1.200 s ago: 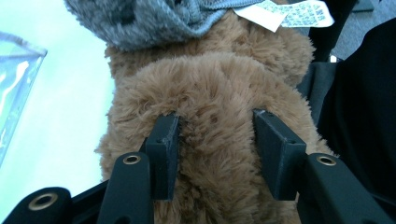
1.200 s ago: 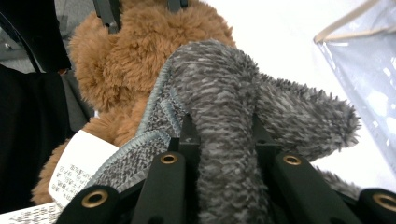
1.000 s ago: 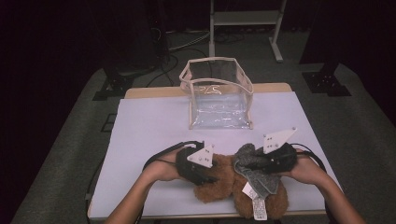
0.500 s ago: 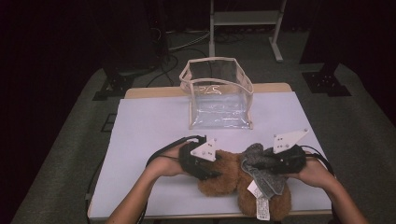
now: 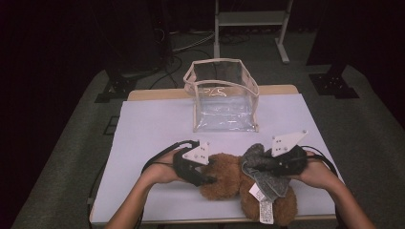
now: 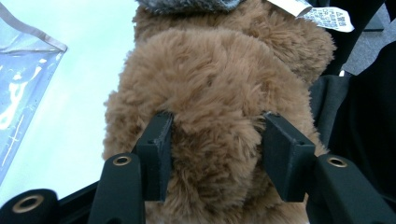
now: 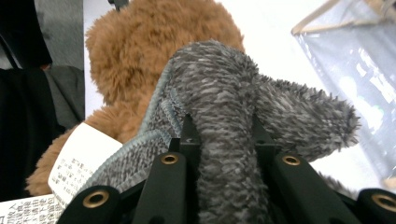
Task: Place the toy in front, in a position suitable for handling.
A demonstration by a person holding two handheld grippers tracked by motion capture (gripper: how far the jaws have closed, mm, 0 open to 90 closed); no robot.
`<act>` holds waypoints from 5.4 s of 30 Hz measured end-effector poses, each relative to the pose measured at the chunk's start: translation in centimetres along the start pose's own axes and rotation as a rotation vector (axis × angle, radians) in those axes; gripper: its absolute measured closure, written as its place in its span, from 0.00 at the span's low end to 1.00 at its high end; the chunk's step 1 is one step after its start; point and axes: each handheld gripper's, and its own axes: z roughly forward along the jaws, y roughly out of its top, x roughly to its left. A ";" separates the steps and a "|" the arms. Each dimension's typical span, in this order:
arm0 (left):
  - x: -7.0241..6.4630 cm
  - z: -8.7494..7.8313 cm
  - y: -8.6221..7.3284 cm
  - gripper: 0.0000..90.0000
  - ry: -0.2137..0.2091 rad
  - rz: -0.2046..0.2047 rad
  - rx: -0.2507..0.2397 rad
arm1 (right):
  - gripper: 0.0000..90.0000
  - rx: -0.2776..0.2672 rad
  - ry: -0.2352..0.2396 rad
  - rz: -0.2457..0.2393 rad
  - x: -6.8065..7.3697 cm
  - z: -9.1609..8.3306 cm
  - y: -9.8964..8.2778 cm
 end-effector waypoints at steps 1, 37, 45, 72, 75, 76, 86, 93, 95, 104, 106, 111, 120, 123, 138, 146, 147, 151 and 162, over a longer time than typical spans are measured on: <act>0.0 0.1 0.0 0.54 0.002 0.001 0.002 | 0.82 0.007 0.002 -0.012 0.0 0.0 0.6; -0.2 0.0 -0.5 0.53 0.010 -0.008 -0.006 | 0.81 0.004 0.085 -0.109 1.2 3.3 4.0; -0.2 -0.2 -0.6 0.53 0.004 -0.021 -0.023 | 0.81 -0.025 -0.032 0.016 -1.5 -1.0 0.2; -0.4 0.1 0.8 0.49 -0.077 -0.021 -0.010 | 0.81 -0.109 0.047 0.038 0.8 -1.5 -1.0; -0.1 0.0 0.9 0.44 -0.077 -0.041 -0.030 | 0.81 -0.104 0.064 0.045 1.3 -0.8 -1.2; -0.1 0.1 1.0 0.43 -0.081 -0.040 -0.030 | 0.81 -0.106 0.069 0.038 1.5 -0.8 -1.2; 0.1 1.8 1.1 0.39 -0.111 -0.069 -0.034 | 0.81 -0.106 0.097 0.024 2.2 0.1 -0.9; -0.1 2.1 0.9 0.45 -0.087 -0.103 -0.049 | 0.81 -0.111 0.092 0.029 2.3 0.1 -1.0; -0.5 2.1 0.9 0.48 -0.066 -0.092 -0.056 | 0.81 -0.113 0.091 0.030 2.3 0.1 -1.1; -0.4 2.5 0.8 0.54 -0.063 -0.094 -0.083 | 0.81 -0.110 0.086 0.032 2.2 0.1 -1.1; -0.5 2.6 0.9 0.53 -0.059 -0.083 -0.077 | 0.81 -0.109 0.085 0.029 2.3 0.1 -1.1; -0.3 3.3 1.8 0.49 -0.073 -0.058 -0.030 | 0.81 -0.102 0.084 0.023 2.3 0.1 -1.0; -0.3 5.0 2.8 0.58 -0.095 -0.007 0.049 | 0.80 -0.090 0.090 0.025 2.3 0.3 -1.2; -0.8 4.8 3.4 0.74 -0.044 0.060 0.077 | 0.80 -0.091 0.086 0.024 2.3 0.4 -1.1; 1.8 1.2 3.1 0.89 0.066 0.068 0.123 | 0.79 -0.139 0.057 0.032 -0.3 1.3 1.4; 0.3 1.0 1.5 0.85 0.019 -0.004 0.062 | 0.79 -0.106 0.098 0.001 1.1 2.3 1.5; 0.0 0.9 1.6 0.85 0.028 0.005 0.071 | 0.79 -0.102 0.096 -0.003 1.2 2.2 1.6; -0.5 0.7 1.5 0.85 0.024 0.004 0.070 | 0.79 -0.086 0.093 -0.039 1.9 1.8 2.2; -0.9 0.6 1.0 0.82 0.012 -0.006 0.039 | 0.78 -0.143 0.085 -0.003 3.6 -0.9 -0.7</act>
